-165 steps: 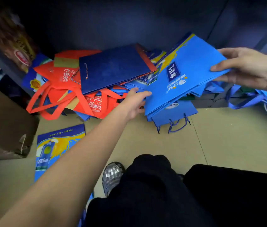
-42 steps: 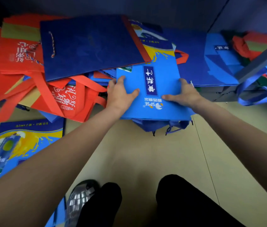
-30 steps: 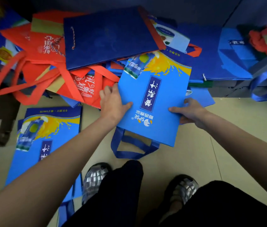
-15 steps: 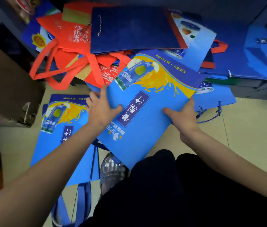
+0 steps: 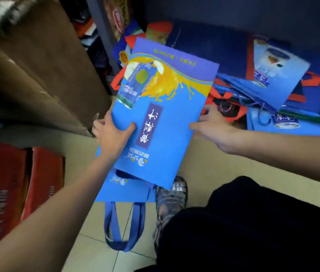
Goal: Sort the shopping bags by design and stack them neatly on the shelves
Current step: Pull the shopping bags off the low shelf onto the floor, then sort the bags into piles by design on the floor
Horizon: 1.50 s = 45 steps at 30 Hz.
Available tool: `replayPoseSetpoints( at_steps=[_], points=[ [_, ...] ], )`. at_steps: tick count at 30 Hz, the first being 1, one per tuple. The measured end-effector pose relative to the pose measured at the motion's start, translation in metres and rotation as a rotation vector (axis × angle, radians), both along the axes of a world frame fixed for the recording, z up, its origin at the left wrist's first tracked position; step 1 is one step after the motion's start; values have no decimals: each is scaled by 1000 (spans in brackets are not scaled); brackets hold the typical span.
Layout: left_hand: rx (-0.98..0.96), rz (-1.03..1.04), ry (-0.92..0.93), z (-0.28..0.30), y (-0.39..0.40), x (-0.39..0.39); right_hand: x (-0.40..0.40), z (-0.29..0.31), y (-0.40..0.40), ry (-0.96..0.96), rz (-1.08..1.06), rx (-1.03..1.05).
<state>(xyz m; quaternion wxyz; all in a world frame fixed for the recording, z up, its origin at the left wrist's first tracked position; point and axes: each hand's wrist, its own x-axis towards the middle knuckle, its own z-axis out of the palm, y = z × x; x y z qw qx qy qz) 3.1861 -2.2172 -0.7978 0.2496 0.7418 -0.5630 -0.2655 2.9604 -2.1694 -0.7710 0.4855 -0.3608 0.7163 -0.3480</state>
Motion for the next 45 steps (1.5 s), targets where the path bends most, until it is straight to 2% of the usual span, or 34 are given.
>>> replayPoseSetpoints(
  at_steps=[4,6,9,12,17,21,25,28,32,38,41,45],
  points=[
    [138,179,-82,-13,21,60,65,-18,-29,38,170,8],
    [228,226,-148,-23,34,88,97,-36,-28,22,246,97],
    [332,243,-234,-37,49,122,130,-67,-14,-51,343,274],
    [382,161,-290,-47,52,134,140,-89,-6,-90,339,335],
    [271,-205,-328,-57,12,87,111,-87,-20,251,511,254],
    [88,-365,-428,-46,-23,29,56,-58,-50,484,461,69],
    [-58,-444,-481,-18,-53,-21,-12,-21,-76,659,513,-85],
    [-96,-494,-482,-14,-68,-53,-56,-16,-80,669,382,-114],
    [-147,-577,-501,-18,-83,-88,-95,-27,-88,685,352,-125],
    [-267,-634,-498,-21,-128,-147,-136,-44,-121,826,126,-332],
    [-323,-613,-498,-22,-138,-172,-154,-49,-139,949,47,-150],
    [-472,-632,-440,-24,-136,-184,-174,-47,-161,968,180,106]
  ],
)
